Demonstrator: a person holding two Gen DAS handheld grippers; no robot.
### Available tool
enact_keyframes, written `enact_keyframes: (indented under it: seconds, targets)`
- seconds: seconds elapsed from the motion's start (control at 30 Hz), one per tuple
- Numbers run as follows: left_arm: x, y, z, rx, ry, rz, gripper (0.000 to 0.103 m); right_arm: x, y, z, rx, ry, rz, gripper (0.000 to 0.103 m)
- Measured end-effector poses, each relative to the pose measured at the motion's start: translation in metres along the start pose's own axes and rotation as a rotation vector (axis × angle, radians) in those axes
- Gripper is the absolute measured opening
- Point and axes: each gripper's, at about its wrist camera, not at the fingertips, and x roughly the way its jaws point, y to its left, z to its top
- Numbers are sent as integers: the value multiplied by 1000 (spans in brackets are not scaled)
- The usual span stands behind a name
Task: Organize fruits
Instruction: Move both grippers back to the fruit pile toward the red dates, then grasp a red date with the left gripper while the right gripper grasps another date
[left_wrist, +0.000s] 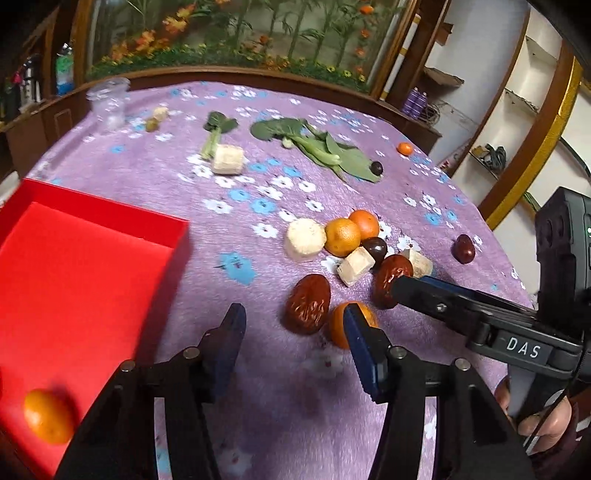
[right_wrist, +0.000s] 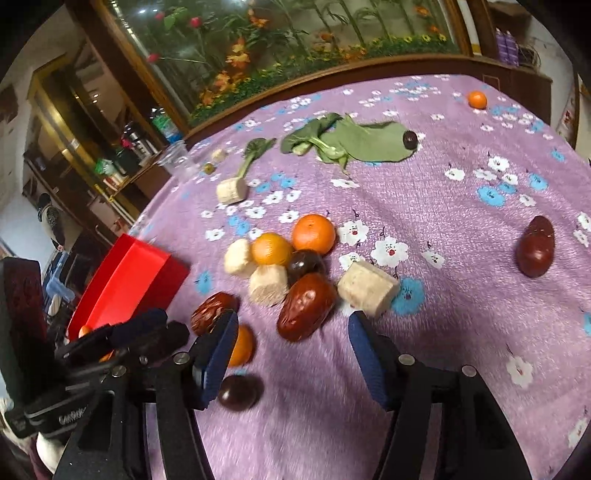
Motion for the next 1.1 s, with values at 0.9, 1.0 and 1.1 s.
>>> enact_keyframes:
  seconds: [0.9,1.0,1.1]
  targets:
    - [28,-9,7,109,21,53,27,17,2,4,-55,-16,-54,43]
    - [21,-4,4,85,1,75,27,17,1,4,-57,-18,-56,38]
    - [6,3,2,37,-33,70,27,16,0,4,-56,-20,-47,36]
